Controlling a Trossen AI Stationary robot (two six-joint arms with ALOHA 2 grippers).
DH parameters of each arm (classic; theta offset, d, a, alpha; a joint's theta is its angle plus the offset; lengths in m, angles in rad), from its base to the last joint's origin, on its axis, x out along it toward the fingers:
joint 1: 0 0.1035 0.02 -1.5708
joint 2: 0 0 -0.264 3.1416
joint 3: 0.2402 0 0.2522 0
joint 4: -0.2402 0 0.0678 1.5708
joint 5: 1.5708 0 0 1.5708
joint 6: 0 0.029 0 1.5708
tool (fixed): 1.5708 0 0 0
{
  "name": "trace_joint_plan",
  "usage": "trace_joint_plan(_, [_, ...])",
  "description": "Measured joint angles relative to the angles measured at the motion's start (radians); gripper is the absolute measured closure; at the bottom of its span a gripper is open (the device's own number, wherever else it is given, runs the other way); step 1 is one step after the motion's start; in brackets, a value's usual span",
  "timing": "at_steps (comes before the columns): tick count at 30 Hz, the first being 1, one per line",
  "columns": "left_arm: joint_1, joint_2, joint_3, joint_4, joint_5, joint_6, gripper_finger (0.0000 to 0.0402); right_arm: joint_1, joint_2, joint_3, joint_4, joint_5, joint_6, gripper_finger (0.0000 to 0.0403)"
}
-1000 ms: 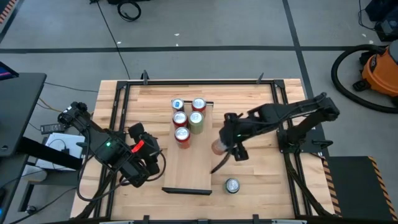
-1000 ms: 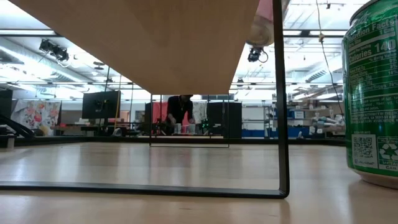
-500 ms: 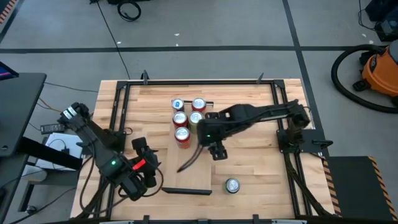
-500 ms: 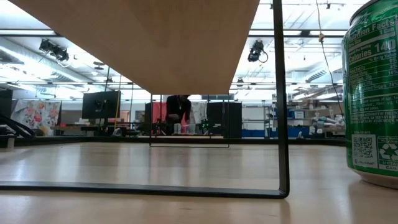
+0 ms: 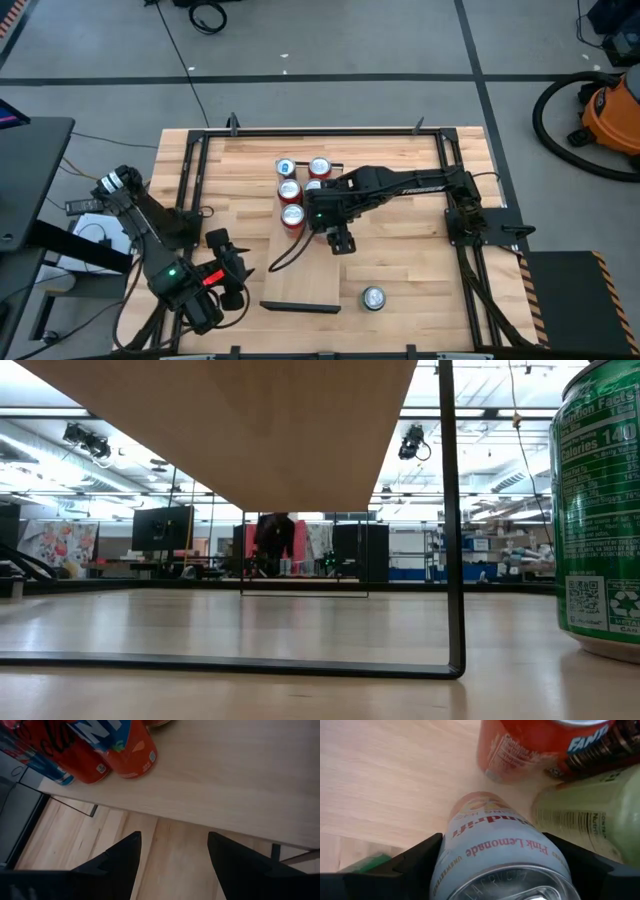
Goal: Place canned beverage on shelf
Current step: Put the white soda can on the shelf
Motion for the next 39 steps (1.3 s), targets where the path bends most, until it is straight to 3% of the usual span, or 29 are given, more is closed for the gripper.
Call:
trace_joint_plan(12, [0.002,0.0,0.0,0.0,-0.005,-0.007,0.0162,0.001,0.0,-0.001,0.026,0.0,-0.022,0.0052])
trace_joint_plan(39, [0.002,0.0,0.0,0.0,-0.014,-0.008,0.0162,0.001,-0.03,-0.002,0.045,0.051,0.015,0.005])
